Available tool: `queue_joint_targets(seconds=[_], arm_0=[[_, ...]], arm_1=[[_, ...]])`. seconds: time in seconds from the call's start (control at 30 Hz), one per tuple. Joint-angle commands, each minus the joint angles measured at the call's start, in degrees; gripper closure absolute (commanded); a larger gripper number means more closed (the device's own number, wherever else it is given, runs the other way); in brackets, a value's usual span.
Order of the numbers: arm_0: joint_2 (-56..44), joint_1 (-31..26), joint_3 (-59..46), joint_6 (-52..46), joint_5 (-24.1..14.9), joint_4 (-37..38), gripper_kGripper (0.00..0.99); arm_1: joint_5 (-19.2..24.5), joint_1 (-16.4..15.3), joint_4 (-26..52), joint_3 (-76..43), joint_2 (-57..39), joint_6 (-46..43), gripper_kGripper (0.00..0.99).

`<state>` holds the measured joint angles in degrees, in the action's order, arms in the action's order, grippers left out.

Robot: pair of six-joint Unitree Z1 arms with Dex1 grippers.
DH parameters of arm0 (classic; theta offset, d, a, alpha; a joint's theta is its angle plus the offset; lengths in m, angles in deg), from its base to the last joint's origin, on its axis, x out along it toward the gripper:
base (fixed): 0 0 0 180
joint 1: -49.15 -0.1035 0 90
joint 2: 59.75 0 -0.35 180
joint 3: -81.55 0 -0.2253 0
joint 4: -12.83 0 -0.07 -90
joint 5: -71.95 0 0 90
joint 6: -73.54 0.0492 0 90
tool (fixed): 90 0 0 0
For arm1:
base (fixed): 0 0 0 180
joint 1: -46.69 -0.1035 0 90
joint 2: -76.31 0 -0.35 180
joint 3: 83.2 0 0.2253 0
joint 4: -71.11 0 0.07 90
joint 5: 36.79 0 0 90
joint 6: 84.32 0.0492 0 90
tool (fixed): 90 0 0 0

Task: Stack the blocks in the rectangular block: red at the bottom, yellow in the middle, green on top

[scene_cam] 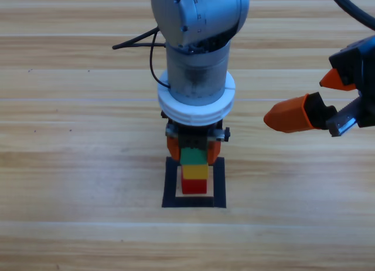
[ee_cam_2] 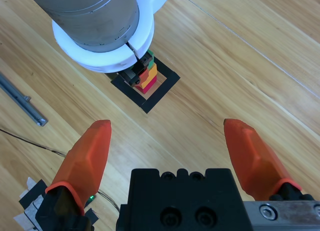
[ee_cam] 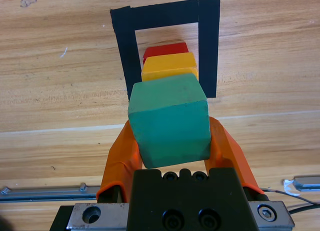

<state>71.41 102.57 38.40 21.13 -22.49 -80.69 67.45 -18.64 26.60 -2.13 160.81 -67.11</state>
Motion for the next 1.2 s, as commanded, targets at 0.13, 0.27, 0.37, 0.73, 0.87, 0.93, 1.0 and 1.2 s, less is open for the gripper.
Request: queue_joint_targets(seconds=[0.13,0.27,0.37,0.73,0.87,0.93,1.0,1.2], arm_0=[[4.0,1.0,1.5,-0.5,-0.8,0.4,0.792],[4.5,1.0,1.4,-1.0,-0.8,0.4,0.694],[4.6,1.0,1.2,-1.3,-0.9,0.4,0.659],[3.2,1.0,1.2,-1.6,-1.0,0.3,0.274],[2.4,1.0,0.7,-1.6,-1.5,0.2,0.120],[2.2,1.0,0.5,-1.6,-1.6,0.2,0.120],[1.7,1.0,0.6,-1.6,-1.8,0.2,0.088],[-6.4,2.0,3.6,-3.1,-5.4,0.0,0.051]], arm_1=[[-0.5,-1.9,-0.6,-0.1,-0.9,0.6,0.000],[-0.5,-1.9,-0.6,0.0,-0.9,0.6,0.000],[-0.5,-1.9,-0.6,-0.2,-0.8,0.6,0.000],[1.1,-1.9,-0.6,-1.1,0.0,0.5,0.000],[1.0,-1.9,-0.6,-1.0,0.0,0.6,0.000],[1.0,-1.9,-0.6,-1.0,0.0,0.6,0.000],[1.0,-1.9,-0.6,-1.0,0.1,0.6,0.000],[1.0,-1.9,-0.6,-1.1,0.2,0.6,0.000]])
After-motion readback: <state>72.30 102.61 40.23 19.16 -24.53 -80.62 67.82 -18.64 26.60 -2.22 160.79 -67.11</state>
